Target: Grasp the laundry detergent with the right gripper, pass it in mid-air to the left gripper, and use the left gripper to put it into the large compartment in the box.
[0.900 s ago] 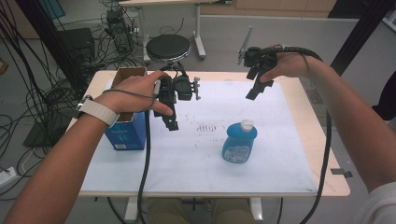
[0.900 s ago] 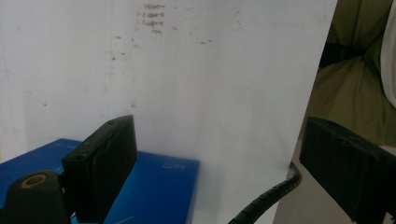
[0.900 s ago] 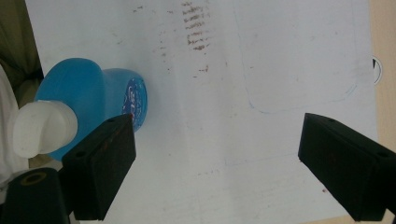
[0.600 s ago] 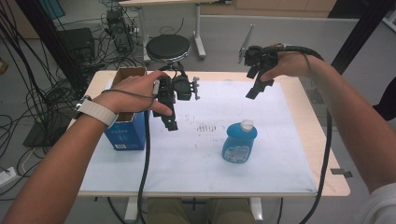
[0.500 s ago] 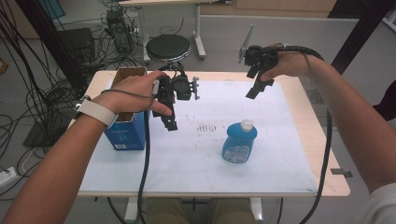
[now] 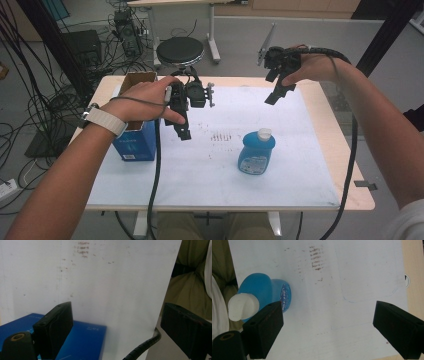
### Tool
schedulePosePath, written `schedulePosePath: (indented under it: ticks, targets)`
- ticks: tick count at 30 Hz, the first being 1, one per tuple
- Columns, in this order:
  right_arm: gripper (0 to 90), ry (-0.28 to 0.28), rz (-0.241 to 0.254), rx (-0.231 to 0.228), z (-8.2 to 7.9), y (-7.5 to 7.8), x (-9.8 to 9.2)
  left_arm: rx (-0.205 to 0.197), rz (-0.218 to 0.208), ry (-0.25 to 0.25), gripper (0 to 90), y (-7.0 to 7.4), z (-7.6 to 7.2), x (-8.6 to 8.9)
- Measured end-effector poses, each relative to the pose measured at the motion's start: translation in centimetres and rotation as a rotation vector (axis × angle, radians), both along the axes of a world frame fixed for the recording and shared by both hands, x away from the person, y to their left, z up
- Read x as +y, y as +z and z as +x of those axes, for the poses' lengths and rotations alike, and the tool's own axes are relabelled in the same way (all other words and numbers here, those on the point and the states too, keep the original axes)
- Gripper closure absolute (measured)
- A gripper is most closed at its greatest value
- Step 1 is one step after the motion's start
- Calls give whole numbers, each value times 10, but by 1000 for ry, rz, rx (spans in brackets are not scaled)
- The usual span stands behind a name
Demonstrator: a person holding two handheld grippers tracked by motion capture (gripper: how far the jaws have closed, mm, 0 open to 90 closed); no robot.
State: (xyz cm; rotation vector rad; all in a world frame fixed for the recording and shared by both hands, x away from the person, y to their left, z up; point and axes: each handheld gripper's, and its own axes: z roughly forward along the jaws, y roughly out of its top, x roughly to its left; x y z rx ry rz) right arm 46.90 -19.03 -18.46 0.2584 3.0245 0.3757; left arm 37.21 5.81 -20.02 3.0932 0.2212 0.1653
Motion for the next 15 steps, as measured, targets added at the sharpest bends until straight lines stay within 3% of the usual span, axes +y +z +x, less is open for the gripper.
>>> schedulePosePath:
  ticks: [15]
  targets:
    - [57, -6, 59, -3, -16, 11, -15, -11, -7, -5, 115, -1, -3, -2]
